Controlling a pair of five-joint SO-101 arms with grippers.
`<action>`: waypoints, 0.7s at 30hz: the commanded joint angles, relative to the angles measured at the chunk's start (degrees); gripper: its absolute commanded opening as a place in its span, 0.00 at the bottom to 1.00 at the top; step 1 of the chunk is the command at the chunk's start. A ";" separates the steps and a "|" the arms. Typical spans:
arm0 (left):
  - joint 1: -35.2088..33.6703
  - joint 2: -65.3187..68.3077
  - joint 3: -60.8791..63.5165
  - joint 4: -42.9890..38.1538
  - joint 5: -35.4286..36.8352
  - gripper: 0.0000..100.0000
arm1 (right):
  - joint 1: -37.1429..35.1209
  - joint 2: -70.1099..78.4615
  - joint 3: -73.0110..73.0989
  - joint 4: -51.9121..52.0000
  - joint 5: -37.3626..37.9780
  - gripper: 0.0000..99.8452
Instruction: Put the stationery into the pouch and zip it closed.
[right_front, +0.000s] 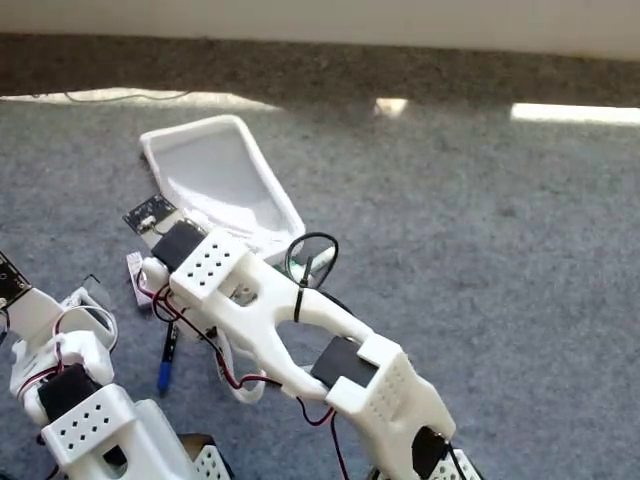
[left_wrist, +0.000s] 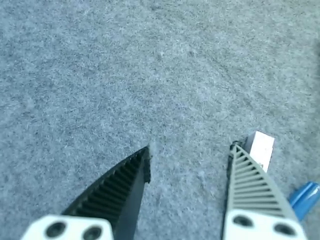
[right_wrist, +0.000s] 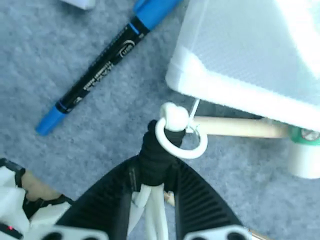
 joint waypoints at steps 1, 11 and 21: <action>1.80 -0.48 -1.54 -0.18 0.53 0.24 | 1.71 -5.49 -1.98 4.35 1.67 0.00; 1.54 -0.57 -1.19 -1.05 0.53 0.24 | 5.41 -16.22 10.24 4.88 7.65 0.00; 1.54 -0.57 -1.19 -1.05 0.53 0.24 | 8.75 -35.82 38.81 -11.03 8.26 0.00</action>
